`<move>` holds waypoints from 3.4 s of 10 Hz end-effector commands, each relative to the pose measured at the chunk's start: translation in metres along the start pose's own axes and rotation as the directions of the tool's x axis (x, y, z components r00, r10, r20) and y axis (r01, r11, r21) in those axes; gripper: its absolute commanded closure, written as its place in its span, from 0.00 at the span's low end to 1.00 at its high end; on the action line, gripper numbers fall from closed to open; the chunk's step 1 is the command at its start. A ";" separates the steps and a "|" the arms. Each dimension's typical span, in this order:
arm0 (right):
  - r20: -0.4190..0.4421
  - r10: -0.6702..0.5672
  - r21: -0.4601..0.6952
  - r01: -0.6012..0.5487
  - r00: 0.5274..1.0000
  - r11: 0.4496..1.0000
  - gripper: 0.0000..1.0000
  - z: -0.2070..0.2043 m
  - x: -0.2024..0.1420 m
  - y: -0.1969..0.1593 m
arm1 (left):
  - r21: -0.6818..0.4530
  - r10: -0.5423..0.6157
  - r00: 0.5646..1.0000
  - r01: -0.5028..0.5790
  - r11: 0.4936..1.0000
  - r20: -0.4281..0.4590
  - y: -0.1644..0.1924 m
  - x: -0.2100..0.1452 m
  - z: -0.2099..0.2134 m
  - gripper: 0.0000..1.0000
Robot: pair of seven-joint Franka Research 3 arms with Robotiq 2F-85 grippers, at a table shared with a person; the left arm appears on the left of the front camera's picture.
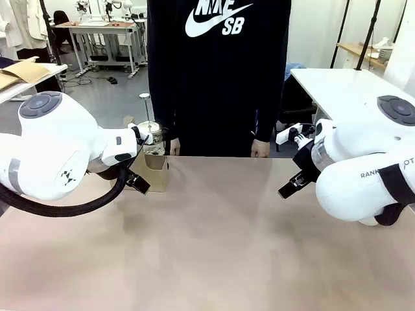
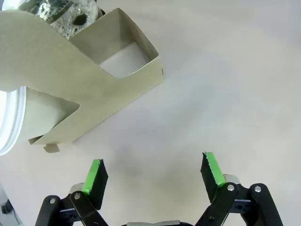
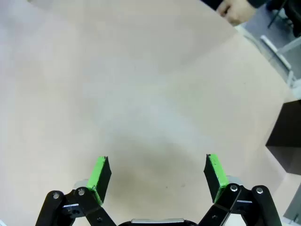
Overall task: Pour a drink into a cup and package it in a carrier.
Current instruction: Pick up the 600 ml Paper Cup and place it in the middle top area of the table.
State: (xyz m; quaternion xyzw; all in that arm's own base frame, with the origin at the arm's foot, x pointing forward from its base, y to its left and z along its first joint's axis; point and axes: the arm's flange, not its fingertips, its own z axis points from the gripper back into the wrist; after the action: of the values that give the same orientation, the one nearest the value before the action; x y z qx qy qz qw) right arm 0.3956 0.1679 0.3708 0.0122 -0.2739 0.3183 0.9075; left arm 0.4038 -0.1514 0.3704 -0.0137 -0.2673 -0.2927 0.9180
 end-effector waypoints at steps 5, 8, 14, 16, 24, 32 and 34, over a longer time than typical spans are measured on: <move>0.000 0.000 0.000 0.000 1.000 1.000 0.00 0.000 0.000 0.000 | 0.000 0.000 1.000 0.000 1.000 0.000 0.000 0.000 0.000 0.00; 0.000 0.000 0.000 0.000 1.000 1.000 0.00 0.000 0.000 0.000 | 0.000 0.000 1.000 0.000 1.000 0.000 0.000 0.000 0.000 0.00; -0.005 -0.010 0.062 0.011 1.000 0.998 0.00 0.033 0.072 -0.057 | 0.000 0.000 1.000 0.000 1.000 0.000 0.000 0.000 0.000 0.00; 0.028 0.007 0.177 -0.012 1.000 0.984 0.00 0.077 0.086 -0.122 | 0.000 0.000 1.000 0.000 1.000 0.000 0.000 0.000 0.000 0.00; 0.597 -0.121 0.529 -0.276 0.793 0.802 0.00 0.132 -0.149 -0.360 | 0.000 0.000 1.000 0.000 1.000 0.000 0.000 0.000 0.000 0.00; 0.631 -0.163 0.504 -0.242 0.758 0.829 0.00 0.117 -0.210 -0.346 | 0.000 0.000 1.000 0.000 1.000 0.000 0.000 0.000 0.000 0.00; 0.658 -0.155 0.490 -0.264 0.737 0.831 0.00 0.118 -0.210 -0.348 | 0.000 0.000 1.000 0.000 1.000 0.000 0.000 0.000 0.000 0.00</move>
State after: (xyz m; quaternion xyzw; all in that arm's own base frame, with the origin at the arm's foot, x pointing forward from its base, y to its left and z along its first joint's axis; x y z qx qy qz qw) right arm 0.4057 -0.2528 0.4173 0.3800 -0.4788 0.3844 0.6918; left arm 0.4040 -0.1516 0.3705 -0.0135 -0.2674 -0.2925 0.9180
